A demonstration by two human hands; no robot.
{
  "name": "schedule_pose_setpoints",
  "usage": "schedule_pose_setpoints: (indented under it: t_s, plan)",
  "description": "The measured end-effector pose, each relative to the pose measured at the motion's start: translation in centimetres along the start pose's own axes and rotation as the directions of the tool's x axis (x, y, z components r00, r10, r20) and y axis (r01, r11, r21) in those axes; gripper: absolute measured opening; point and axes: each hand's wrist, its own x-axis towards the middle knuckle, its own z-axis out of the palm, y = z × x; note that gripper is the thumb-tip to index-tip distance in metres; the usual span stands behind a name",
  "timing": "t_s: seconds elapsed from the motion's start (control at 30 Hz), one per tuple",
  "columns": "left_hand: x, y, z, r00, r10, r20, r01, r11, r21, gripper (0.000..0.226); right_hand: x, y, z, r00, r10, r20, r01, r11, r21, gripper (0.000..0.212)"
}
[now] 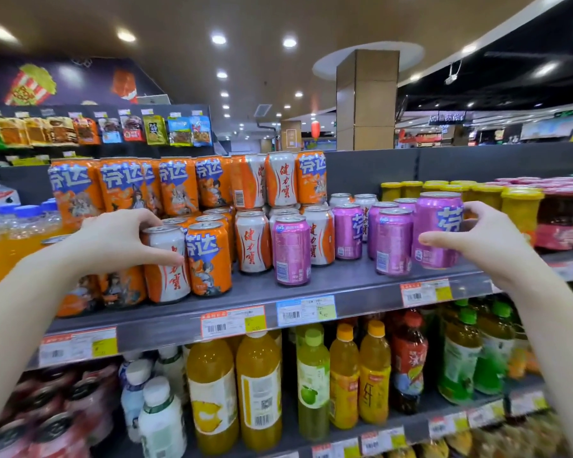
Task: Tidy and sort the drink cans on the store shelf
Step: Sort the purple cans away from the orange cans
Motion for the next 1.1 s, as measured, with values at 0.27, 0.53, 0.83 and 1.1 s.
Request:
schedule_pose_setpoints:
  t_s: [0.27, 0.53, 0.83, 1.1]
  plan:
    - [-0.6, 0.2, -0.2, 1.000, -0.013, 0.016, 0.012, 0.999, 0.035, 0.111, 1.6, 2.2, 0.9, 0.999, 0.007, -0.040, -0.010, 0.996, -0.086, 0.073]
    - [-1.7, 0.7, -0.4, 0.999, -0.023, -0.031, 0.022, 0.999, -0.050, 0.092, 1.9, 2.0, 1.8, 0.990, 0.007, -0.143, -0.040, 0.972, -0.230, 0.088]
    - [-1.8, 0.5, -0.2, 1.000, -0.024, -0.012, 0.023, 0.994, -0.102, 0.092, 1.0, 2.4, 3.2, 0.986, 0.056, -0.156, -0.087, 0.976, -0.199, 0.090]
    - [-1.9, 0.4, -0.1, 1.000, -0.012, -0.009, 0.011, 0.994, -0.113, 0.092, 0.8, 2.3, 3.8, 0.982, 0.077, -0.171, -0.104, 0.982, -0.155, 0.087]
